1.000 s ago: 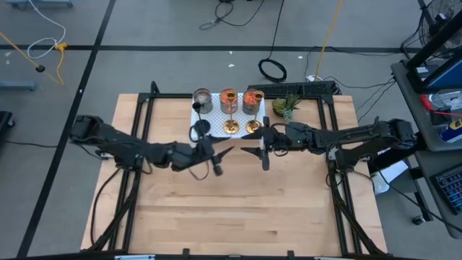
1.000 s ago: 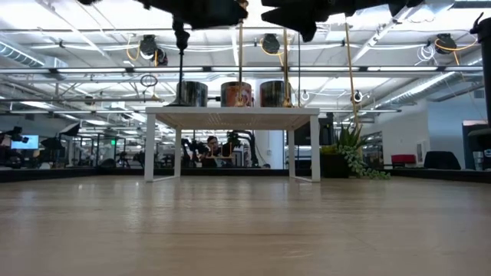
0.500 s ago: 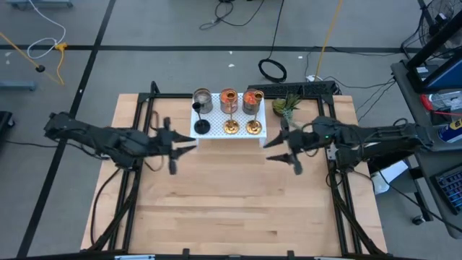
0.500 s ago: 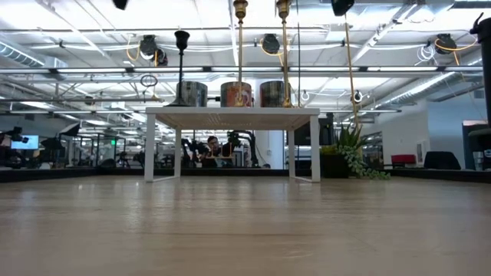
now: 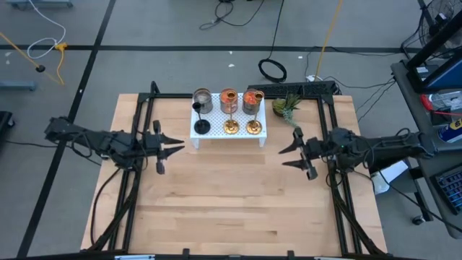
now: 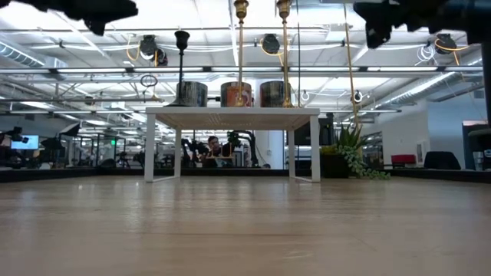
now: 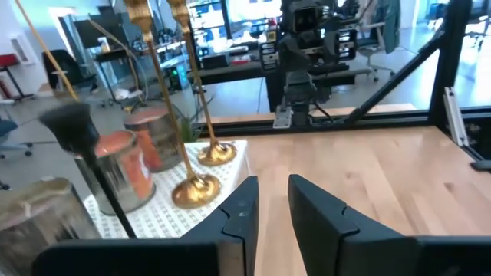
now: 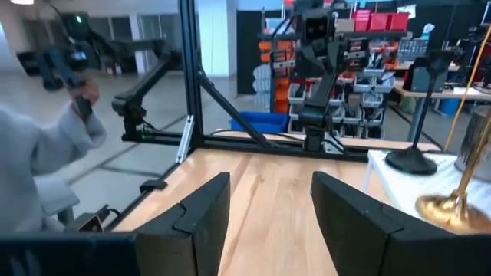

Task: Pick & Place candle stick holders
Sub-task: Return to Home Position

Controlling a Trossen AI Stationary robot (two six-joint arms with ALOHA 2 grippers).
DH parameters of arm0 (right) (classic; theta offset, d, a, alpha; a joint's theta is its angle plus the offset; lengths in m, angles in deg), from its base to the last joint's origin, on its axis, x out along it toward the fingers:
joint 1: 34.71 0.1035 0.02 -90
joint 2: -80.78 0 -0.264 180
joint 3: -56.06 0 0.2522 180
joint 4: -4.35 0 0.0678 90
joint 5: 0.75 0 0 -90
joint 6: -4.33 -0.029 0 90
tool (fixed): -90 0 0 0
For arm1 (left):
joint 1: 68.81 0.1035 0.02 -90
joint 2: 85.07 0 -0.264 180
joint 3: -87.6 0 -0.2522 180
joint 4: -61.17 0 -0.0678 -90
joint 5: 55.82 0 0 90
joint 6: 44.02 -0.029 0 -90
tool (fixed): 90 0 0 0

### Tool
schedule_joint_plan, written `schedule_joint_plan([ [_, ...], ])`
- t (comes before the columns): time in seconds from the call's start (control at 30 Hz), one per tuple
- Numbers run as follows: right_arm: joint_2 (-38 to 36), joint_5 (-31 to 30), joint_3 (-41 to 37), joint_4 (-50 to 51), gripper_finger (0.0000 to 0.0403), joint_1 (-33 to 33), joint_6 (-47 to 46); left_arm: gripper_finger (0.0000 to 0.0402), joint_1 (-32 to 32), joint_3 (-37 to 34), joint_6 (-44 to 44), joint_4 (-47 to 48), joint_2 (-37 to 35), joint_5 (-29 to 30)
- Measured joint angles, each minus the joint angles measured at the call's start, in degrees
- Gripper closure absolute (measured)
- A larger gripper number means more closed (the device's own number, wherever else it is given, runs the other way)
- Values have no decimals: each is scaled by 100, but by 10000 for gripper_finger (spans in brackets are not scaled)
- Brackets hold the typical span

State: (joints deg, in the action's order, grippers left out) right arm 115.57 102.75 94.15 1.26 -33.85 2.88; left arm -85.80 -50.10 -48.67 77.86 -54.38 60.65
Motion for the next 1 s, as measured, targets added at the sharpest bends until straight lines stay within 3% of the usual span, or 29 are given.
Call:
schedule_joint_plan([
  [0.37, -815, -2, -1325, -909, 222, 0, -242, 365, 2, -1108, -79, -647, -709, -85],
  [0.57, -1104, 4, -1534, -906, 222, -4, -389, 396, 2, -1784, -279, -1609, -867, -93],
  [0.73, -1267, -14, -1611, -721, 222, -17, -389, 389, 2, -2361, -287, -2496, -874, -86],
  [1.0, -1371, 1, -1840, -677, 222, -15, -206, 398, 2, -2731, -311, -2858, -870, -51],
])
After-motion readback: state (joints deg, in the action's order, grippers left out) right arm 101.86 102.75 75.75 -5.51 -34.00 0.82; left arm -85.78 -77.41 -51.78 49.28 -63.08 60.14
